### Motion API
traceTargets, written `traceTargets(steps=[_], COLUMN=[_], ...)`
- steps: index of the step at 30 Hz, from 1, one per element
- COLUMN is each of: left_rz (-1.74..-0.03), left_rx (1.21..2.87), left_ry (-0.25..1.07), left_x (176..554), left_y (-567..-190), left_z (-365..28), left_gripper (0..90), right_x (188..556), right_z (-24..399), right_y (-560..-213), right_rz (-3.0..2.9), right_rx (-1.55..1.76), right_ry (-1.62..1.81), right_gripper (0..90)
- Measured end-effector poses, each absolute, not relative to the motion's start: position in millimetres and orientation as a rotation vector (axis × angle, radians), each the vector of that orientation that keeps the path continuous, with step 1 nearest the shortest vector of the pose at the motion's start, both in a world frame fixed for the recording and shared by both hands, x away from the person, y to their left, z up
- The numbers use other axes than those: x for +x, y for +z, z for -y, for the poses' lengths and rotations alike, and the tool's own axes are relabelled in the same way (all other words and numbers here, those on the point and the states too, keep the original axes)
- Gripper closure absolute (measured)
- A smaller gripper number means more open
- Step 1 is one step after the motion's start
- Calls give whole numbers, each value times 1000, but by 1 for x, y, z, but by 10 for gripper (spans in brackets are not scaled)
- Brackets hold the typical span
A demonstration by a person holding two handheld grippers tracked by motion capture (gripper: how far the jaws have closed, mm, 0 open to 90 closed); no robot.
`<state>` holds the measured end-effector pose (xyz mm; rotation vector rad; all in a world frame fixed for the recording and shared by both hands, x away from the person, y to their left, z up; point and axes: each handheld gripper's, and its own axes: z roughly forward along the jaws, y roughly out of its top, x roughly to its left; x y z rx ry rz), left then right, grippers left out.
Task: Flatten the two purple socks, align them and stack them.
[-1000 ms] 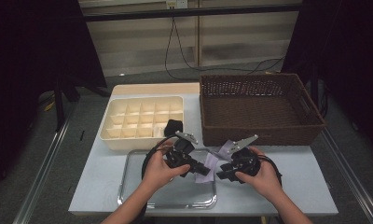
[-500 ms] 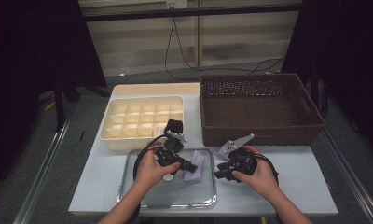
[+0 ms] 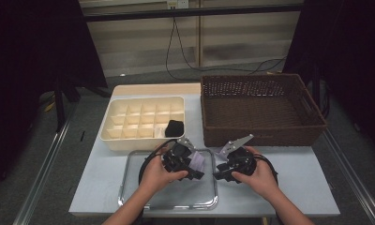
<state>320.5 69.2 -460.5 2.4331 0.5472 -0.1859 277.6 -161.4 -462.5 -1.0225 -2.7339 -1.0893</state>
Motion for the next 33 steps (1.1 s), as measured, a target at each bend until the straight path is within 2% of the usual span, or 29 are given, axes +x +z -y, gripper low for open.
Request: traceTargets(steps=[1,4,8,10,16,18,26,33], left_rz=[-568,-543,-519,-554,-540,-558,-471,-473], left_rx=[2420,2500,2511,2478,2443,2383,2292,2233], left_ry=[-177,-160,-168,-202,-312,-345,-469,-537], left_x=[318,317,314,314,314,313,311,315], left_y=[-460,-456,-457,-457,-453,-450,-438,-442], left_z=[-67,-66,-64,-64,-61,-58,-41,-32], left_gripper=[388,531,713,765,793,793,793,788], right_x=[278,278,278,277,277,276,272,263], right_z=[162,163,163,163,166,168,188,203], right_y=[-462,-463,-464,-464,-465,-465,-466,-467], right_rz=[2736,2738,2743,2740,2746,2735,2730,2706], right_rx=[-1021,-1026,-1027,-1029,-1033,-1054,-1106,-1178], right_ry=[-1089,-1086,-1078,-1075,-1077,-1076,-1085,-1096], right_gripper=[609,610,610,609,589,578,575,568])
